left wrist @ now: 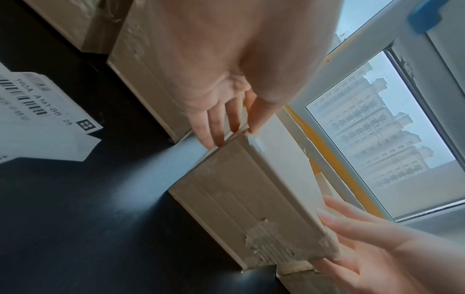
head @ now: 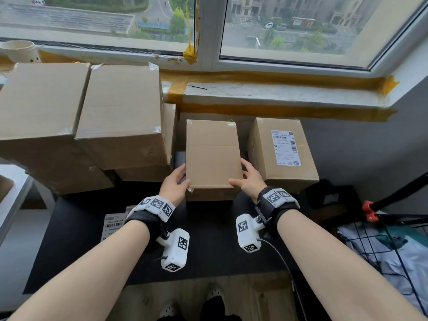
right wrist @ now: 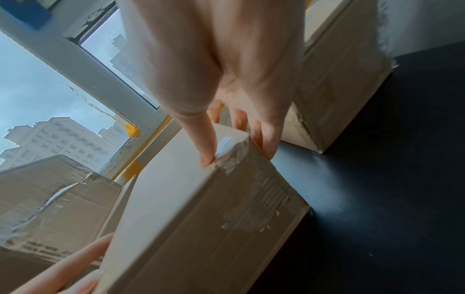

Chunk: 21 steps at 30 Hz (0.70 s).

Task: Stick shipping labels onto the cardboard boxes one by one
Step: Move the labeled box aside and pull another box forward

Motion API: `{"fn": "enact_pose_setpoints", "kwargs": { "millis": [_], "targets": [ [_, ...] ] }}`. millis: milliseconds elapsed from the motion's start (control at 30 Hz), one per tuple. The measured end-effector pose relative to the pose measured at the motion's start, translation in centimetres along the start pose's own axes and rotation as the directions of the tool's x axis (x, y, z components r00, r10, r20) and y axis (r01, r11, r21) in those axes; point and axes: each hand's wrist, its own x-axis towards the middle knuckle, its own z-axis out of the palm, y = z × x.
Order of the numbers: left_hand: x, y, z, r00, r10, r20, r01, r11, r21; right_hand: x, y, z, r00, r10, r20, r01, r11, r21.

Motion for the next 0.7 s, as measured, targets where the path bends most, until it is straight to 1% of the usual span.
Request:
{"fn": "enact_pose_setpoints", "kwargs": {
  "millis": [100,233,433,600,700],
  "targets": [
    [-1.0,-0.7,0.0,0.999,-0.010,0.031,0.011,1.000,-0.022,-1.7,1.2,-0.3,1.000,0.015,-0.008,-0.015,1.000,0.009],
    [-2.7,-1.6,-0.1,0.998,0.000,0.067,-0.001,1.000,0.012,-4.1,2.6,-0.3,0.999,0.045,-0.012,-0.044,0.998,0.037],
    [-5.5,-3.1,-0.3,0.996,-0.002,0.092,0.001,1.000,0.008,-7.2,4.2,0.5,0.998,0.070,-0.008,-0.069,0.997,0.031],
    [-7.3,-4.0,-0.2,0.996,0.014,0.093,-0.019,0.999,0.049,-9.4,4.8,0.9,0.998,0.066,-0.024,-0.066,0.997,-0.034],
    [-7.9,-4.2,-0.2,0.993,0.059,0.103,-0.076,0.983,0.166,-10.3,5.1,1.4,0.995,0.040,-0.088,-0.052,0.989,-0.140]
  ]
}}
